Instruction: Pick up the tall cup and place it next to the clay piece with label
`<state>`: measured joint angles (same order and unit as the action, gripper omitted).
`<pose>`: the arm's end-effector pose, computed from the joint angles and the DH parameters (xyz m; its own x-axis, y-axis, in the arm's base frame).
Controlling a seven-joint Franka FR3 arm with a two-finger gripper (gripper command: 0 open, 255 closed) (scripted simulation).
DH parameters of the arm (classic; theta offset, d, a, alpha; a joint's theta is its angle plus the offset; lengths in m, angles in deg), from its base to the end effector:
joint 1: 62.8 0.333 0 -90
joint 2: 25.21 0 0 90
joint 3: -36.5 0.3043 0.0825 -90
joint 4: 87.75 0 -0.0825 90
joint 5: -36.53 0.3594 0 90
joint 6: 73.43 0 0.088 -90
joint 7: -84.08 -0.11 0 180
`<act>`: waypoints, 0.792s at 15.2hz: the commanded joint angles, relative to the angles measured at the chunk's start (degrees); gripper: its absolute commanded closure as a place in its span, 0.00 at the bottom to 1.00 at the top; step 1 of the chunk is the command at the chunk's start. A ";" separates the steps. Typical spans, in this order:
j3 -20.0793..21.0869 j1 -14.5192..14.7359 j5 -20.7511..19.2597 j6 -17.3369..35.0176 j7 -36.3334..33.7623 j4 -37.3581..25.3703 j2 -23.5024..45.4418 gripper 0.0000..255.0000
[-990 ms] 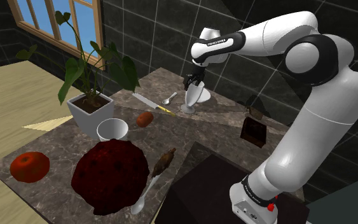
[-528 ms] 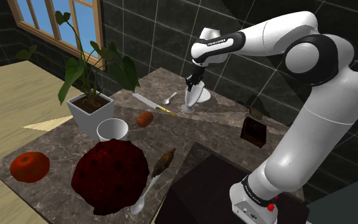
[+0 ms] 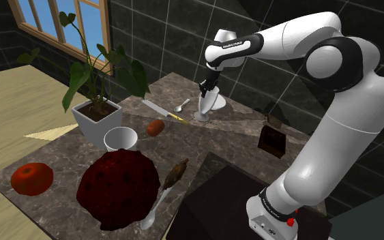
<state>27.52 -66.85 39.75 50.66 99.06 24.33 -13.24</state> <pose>0.5622 -0.1244 0.3721 1.0000 0.0060 0.0070 0.0061 -0.9999 -0.0129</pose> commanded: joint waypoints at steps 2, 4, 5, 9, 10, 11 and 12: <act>-0.05 0.05 -0.22 -1.71 -0.17 -0.80 -0.95 1.00; -0.09 0.07 -0.37 -3.10 -0.29 -1.58 -1.57 1.00; -0.10 0.08 -0.45 -3.80 -0.34 -1.99 -1.87 1.00; -0.15 0.12 -0.70 -6.63 -0.54 -3.76 -2.95 1.00; -0.16 0.12 -0.76 -7.35 -0.58 -4.24 -3.19 1.00; -0.17 0.13 -0.81 -8.06 -0.63 -4.73 -3.42 1.00; -0.17 0.14 -0.86 -8.78 -0.67 -5.23 -3.64 1.00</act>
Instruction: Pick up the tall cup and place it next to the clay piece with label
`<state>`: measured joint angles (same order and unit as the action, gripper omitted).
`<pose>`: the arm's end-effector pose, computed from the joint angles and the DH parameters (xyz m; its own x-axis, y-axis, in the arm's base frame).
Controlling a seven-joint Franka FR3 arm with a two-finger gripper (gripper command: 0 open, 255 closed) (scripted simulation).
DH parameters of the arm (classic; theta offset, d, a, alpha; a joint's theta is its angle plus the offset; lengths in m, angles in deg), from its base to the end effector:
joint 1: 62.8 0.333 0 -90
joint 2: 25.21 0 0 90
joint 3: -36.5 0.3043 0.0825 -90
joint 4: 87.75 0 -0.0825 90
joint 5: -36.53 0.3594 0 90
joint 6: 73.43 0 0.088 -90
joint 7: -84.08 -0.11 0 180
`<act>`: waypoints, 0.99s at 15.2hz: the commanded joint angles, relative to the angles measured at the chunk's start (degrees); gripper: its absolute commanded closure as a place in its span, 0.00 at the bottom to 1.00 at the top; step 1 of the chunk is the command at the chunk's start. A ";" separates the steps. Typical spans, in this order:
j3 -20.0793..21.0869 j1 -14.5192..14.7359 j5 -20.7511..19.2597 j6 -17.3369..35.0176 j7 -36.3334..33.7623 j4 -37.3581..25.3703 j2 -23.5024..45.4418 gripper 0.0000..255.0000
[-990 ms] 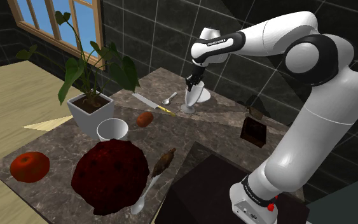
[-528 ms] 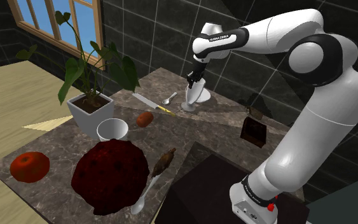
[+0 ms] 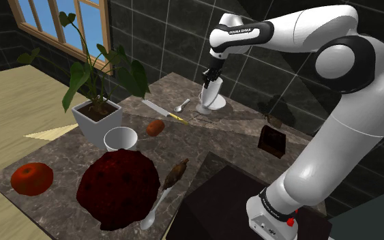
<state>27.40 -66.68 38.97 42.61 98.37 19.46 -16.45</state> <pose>0.5617 -0.1234 0.4291 1.0000 0.0060 0.0066 0.0061 -0.9999 -0.0130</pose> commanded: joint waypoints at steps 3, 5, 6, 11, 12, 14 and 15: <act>-0.07 -0.02 -0.22 -2.91 -0.10 -1.95 -1.01 1.00; -0.08 -0.01 -0.30 -4.37 -0.17 -3.08 -1.35 1.00; -0.09 -0.01 -0.33 -5.10 -0.20 -3.66 -1.50 1.00; -0.11 -0.01 -0.47 -8.80 -0.33 -6.80 -2.07 1.00; -0.12 -0.01 -0.49 -9.55 -0.35 -7.48 -2.14 1.00; -0.13 -0.02 -0.52 -11.06 -0.39 -8.87 -2.26 1.00; -0.13 -0.02 -0.53 -11.82 -0.41 -9.59 -2.30 1.00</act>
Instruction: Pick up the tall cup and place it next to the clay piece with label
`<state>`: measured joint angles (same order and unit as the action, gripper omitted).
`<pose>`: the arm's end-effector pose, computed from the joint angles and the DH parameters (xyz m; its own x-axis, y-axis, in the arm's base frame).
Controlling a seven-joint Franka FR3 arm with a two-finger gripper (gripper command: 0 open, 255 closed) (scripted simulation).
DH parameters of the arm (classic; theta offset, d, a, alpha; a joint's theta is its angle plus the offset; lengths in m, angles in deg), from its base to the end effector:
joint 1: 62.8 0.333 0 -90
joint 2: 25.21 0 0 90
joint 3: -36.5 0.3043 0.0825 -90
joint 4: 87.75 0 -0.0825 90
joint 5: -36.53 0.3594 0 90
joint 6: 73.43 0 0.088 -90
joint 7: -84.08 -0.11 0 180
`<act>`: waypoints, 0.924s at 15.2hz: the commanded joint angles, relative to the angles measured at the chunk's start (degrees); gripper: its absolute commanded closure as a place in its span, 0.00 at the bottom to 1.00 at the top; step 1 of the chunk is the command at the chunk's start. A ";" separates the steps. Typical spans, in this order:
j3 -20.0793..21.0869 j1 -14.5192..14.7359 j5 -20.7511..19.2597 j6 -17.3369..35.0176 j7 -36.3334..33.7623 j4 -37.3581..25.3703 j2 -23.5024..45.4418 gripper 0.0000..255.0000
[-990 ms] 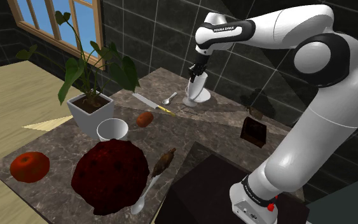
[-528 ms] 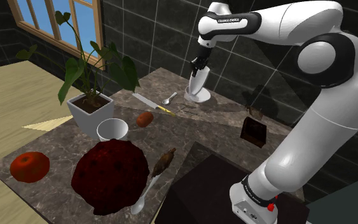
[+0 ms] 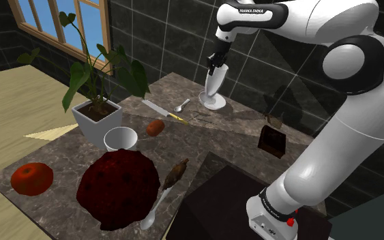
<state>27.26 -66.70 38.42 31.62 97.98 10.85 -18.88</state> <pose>0.5585 -0.1239 0.5044 1.0000 0.0057 0.0068 0.0058 -0.9999 -0.0129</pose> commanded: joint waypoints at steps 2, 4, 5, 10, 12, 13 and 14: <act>-0.01 -0.02 0.00 -2.36 -0.05 -2.48 0.08 1.00; -0.02 -0.03 -0.01 -3.90 -0.07 -4.04 0.10 1.00; -0.03 -0.04 -0.01 -4.68 -0.08 -4.85 0.13 1.00; -0.07 -0.11 0.04 -8.65 -0.10 -9.17 0.49 1.00; -0.09 -0.15 0.08 -10.28 -0.10 -11.04 0.74 1.00; -0.10 -0.17 0.10 -11.10 -0.10 -12.02 0.89 1.00; -0.11 -0.20 0.13 -11.93 -0.09 -13.01 1.05 1.00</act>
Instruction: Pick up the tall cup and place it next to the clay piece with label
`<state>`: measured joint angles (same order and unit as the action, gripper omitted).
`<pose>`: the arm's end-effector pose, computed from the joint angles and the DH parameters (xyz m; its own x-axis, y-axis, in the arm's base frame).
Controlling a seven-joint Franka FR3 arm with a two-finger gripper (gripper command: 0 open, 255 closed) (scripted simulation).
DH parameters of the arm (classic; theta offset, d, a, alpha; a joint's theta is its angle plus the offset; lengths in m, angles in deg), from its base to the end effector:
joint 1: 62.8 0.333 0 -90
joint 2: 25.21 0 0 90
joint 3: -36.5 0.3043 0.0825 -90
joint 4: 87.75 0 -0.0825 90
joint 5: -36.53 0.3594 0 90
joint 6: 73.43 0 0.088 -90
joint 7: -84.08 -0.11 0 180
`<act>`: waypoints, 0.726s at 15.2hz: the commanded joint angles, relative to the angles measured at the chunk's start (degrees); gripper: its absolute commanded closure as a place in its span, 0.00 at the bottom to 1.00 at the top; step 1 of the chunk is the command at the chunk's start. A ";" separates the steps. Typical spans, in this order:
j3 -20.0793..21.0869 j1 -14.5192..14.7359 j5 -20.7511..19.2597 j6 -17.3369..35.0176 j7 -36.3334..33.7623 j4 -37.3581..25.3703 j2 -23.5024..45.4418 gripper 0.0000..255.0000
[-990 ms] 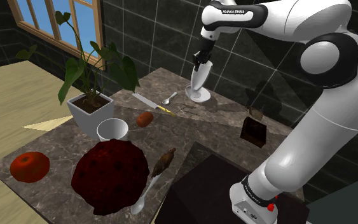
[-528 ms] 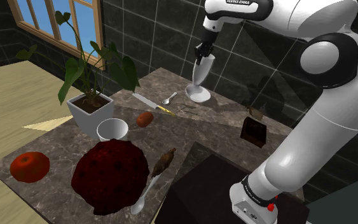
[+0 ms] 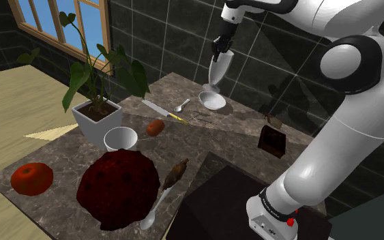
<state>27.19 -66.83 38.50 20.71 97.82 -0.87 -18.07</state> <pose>0.5585 -0.1231 0.5728 1.0000 0.0058 0.0070 0.0059 -0.9999 -0.0129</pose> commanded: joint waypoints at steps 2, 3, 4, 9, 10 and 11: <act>-0.06 -0.12 0.11 -2.70 0.08 -3.36 0.64 1.00; -0.07 -0.15 0.15 -3.56 0.09 -4.44 0.86 1.00; -0.09 -0.18 0.19 -4.43 0.10 -5.54 1.10 1.00; -0.17 -0.41 0.46 -8.94 0.18 -11.57 2.64 1.00; -0.19 -0.46 0.53 -9.89 0.20 -12.90 3.02 1.00; -0.21 -0.53 0.60 -10.85 0.22 -14.27 3.43 1.00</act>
<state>27.03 -67.26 39.01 10.90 97.96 -13.57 -15.12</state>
